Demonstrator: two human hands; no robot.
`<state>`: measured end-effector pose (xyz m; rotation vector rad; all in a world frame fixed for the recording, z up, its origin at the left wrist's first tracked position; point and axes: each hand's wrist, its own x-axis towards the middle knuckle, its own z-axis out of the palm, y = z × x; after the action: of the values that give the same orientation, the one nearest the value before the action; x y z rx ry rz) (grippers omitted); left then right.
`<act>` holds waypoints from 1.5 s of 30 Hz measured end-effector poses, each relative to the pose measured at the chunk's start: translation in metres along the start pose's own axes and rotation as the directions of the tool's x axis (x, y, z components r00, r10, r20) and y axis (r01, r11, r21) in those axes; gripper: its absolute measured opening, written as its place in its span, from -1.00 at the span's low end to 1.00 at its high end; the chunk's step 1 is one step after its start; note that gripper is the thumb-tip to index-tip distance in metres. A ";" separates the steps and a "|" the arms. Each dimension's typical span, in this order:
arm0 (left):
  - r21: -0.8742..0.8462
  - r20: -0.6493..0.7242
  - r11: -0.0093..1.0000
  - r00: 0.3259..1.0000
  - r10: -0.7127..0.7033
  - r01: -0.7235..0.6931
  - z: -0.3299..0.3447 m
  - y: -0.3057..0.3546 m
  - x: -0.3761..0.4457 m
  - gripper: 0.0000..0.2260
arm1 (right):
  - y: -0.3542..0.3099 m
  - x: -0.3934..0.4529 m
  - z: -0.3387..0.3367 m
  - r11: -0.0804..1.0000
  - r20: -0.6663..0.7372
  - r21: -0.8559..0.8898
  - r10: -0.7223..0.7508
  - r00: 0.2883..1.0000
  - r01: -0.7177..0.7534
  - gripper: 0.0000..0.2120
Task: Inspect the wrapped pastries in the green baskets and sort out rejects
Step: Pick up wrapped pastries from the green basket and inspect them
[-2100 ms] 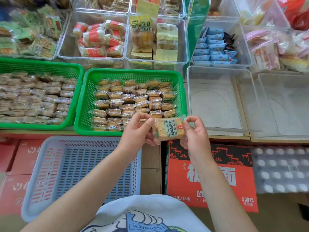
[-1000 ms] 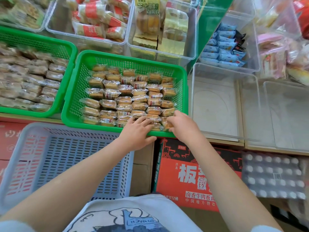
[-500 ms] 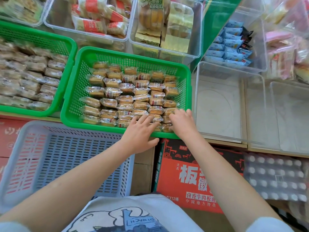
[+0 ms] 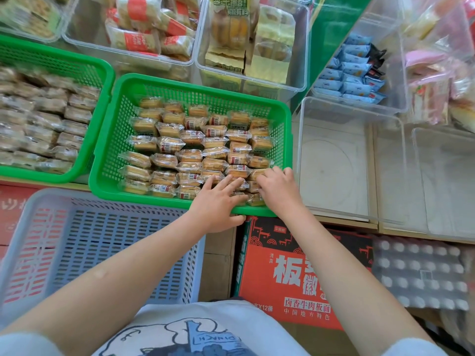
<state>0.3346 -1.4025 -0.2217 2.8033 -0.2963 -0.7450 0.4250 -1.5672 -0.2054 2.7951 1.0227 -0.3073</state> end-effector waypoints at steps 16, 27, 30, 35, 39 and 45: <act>-0.747 -0.094 0.664 0.982 -0.161 0.038 -0.033 0.005 -0.013 -0.41 | 0.029 -0.066 -0.088 0.386 0.034 0.889 0.482 0.875 -0.247 -0.92; -0.967 -0.013 -0.238 0.954 -0.300 -0.088 -0.078 0.013 -0.040 -0.67 | -0.011 -0.071 -0.084 -0.288 0.359 0.926 0.466 0.808 -0.245 -0.92; -0.990 -0.053 -0.105 0.942 -0.331 -0.092 -0.076 0.008 -0.046 -0.83 | -0.014 -0.073 -0.084 -0.301 0.362 0.921 0.434 0.825 -0.246 -0.92; -0.986 -0.055 -0.137 0.965 -0.258 -0.093 -0.080 0.008 -0.057 -0.97 | -0.014 -0.077 -0.087 -0.449 0.425 0.856 0.333 0.841 -0.255 -0.87; -0.955 -0.047 -0.284 0.987 -0.153 -0.090 -0.087 0.014 -0.065 -0.96 | -0.015 -0.079 -0.087 -0.586 0.450 0.774 0.241 0.860 -0.241 -0.85; -0.995 -0.019 -0.074 0.861 -0.509 -0.065 -0.087 0.023 -0.059 -0.96 | -0.020 -0.082 -0.079 -0.389 0.309 0.913 0.463 0.831 -0.122 -0.87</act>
<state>0.3255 -1.3951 -0.1147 1.3408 0.6624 -0.1405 0.3621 -1.5865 -0.1102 4.4094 -0.9215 -1.3449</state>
